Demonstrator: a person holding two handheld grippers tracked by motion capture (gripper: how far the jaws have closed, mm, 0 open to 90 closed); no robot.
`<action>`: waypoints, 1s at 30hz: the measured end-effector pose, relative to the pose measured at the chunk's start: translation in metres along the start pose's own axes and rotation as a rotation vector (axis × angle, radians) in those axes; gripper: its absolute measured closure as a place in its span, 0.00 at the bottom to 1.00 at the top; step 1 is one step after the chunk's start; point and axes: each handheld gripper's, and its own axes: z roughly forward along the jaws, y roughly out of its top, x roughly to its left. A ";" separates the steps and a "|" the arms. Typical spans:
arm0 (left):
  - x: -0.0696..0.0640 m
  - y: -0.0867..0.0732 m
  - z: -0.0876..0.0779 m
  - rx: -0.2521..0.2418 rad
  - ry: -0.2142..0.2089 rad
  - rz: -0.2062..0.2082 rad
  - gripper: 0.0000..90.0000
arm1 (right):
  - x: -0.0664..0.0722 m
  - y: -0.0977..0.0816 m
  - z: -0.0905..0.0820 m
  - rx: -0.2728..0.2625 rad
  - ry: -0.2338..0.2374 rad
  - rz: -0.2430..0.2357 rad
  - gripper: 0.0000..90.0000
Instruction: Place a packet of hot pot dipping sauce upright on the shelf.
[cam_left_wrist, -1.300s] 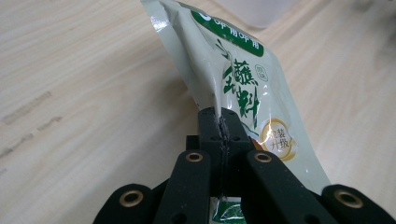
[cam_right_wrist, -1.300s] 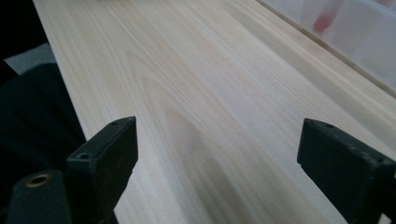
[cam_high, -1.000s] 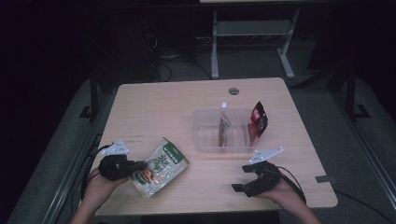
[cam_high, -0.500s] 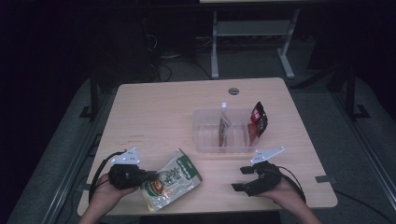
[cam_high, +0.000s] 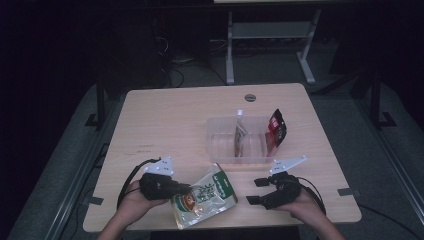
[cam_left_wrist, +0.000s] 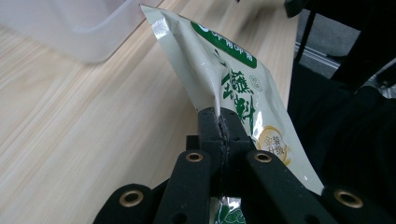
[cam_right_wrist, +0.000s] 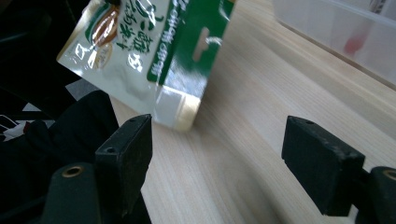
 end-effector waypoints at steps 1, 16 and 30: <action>-0.001 0.003 0.003 -0.001 -0.004 0.012 1.00 | 0.000 0.000 0.000 -0.001 0.003 -0.001 0.27; -0.010 0.036 0.036 -0.035 -0.086 0.094 1.00 | -0.004 0.000 -0.003 -0.051 0.072 0.032 0.27; -0.021 0.041 0.044 -0.073 -0.108 0.129 1.00 | -0.002 0.000 0.007 -0.042 0.130 0.045 0.28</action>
